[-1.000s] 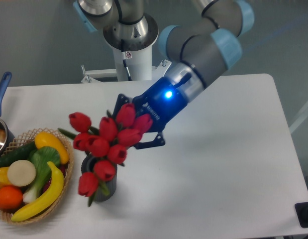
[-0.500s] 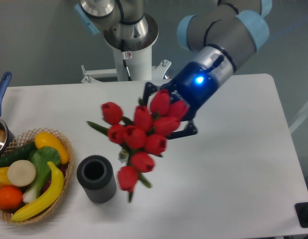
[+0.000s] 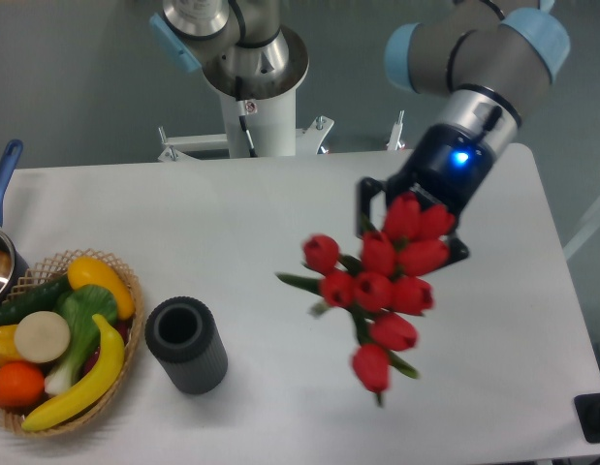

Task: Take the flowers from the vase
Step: 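Carry the tulip bunch away from the vase and hold it raised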

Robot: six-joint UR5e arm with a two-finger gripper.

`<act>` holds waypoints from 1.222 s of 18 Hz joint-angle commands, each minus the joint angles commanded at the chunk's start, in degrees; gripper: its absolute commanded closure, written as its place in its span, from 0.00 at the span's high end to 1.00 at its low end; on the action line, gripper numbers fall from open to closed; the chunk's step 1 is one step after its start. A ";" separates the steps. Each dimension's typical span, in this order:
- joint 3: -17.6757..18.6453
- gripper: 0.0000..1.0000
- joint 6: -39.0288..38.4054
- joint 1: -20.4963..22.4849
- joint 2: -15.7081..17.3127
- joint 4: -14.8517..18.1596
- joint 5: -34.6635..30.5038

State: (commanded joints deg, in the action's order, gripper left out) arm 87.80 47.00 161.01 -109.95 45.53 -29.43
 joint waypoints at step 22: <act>10.90 0.28 27.36 3.44 4.04 3.34 -47.91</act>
State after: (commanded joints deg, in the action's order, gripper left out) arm 98.70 74.36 164.45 -105.91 48.87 -77.34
